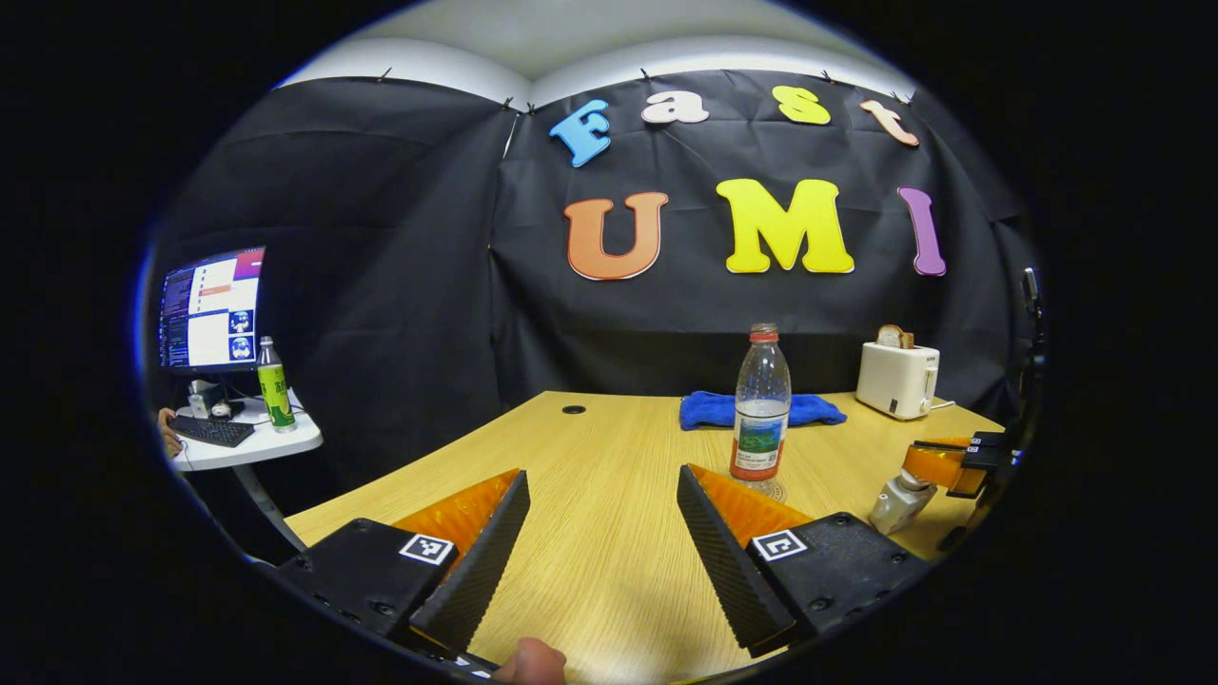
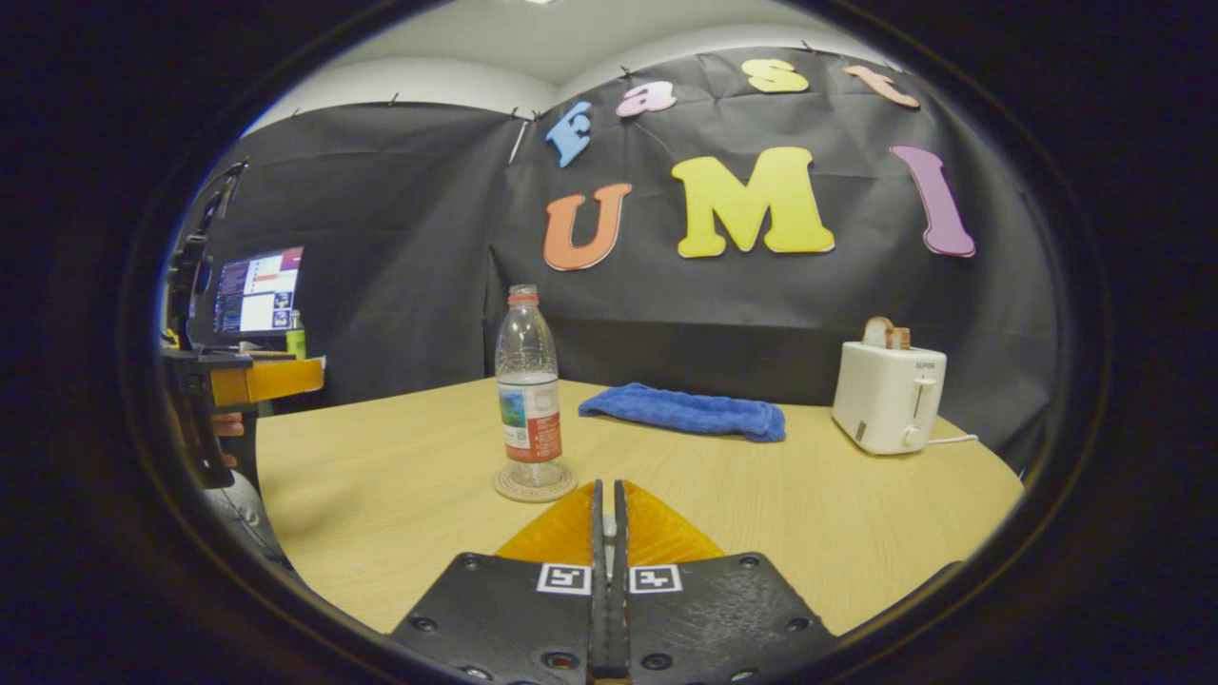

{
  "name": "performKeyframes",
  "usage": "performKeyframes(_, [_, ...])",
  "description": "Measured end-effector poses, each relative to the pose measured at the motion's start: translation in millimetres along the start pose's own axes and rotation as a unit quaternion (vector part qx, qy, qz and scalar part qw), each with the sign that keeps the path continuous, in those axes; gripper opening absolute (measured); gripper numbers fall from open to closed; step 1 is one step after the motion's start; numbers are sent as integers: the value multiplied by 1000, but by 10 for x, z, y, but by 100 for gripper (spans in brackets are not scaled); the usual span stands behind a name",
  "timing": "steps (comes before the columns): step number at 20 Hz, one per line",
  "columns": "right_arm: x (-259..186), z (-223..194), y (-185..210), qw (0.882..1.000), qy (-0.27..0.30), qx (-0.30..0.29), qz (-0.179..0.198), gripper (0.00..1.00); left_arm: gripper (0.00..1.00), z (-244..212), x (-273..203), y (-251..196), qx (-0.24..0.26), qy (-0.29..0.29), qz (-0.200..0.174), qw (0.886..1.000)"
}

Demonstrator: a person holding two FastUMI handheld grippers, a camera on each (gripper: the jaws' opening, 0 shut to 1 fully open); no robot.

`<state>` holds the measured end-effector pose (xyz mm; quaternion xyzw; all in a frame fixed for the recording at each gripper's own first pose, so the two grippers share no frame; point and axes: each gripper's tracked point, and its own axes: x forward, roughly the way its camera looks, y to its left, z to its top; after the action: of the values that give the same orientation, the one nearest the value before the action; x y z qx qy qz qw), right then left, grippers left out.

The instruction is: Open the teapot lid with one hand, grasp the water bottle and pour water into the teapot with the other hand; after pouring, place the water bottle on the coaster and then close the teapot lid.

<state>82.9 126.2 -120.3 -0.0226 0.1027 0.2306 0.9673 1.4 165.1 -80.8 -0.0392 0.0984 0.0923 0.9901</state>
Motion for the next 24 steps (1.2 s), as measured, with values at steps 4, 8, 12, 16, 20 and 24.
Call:
performKeyframes(4, [-6,-84,-2,1000,7,4,-5,0,98,69,-45,-87,3,-7,-6,1000])
performKeyframes(8, [-93,62,-15,1000,-7,11,-15,43,98,175,-67,-221,2,-15,-16,1000])
performKeyframes(12, [-366,442,-289,995,-58,28,-73,96,98,317,-133,-522,-8,-27,-38,999])
performKeyframes(16, [-855,736,-725,983,-90,28,-158,95,98,404,-214,-952,-13,-33,-74,997])
performKeyframes(20, [-1367,861,-993,972,-93,20,-215,95,98,495,-340,-1291,-29,-41,-97,994])
performKeyframes(24, [-1690,986,-1017,967,-101,0,-236,95,98,624,-496,-1375,-4,-67,-98,993])
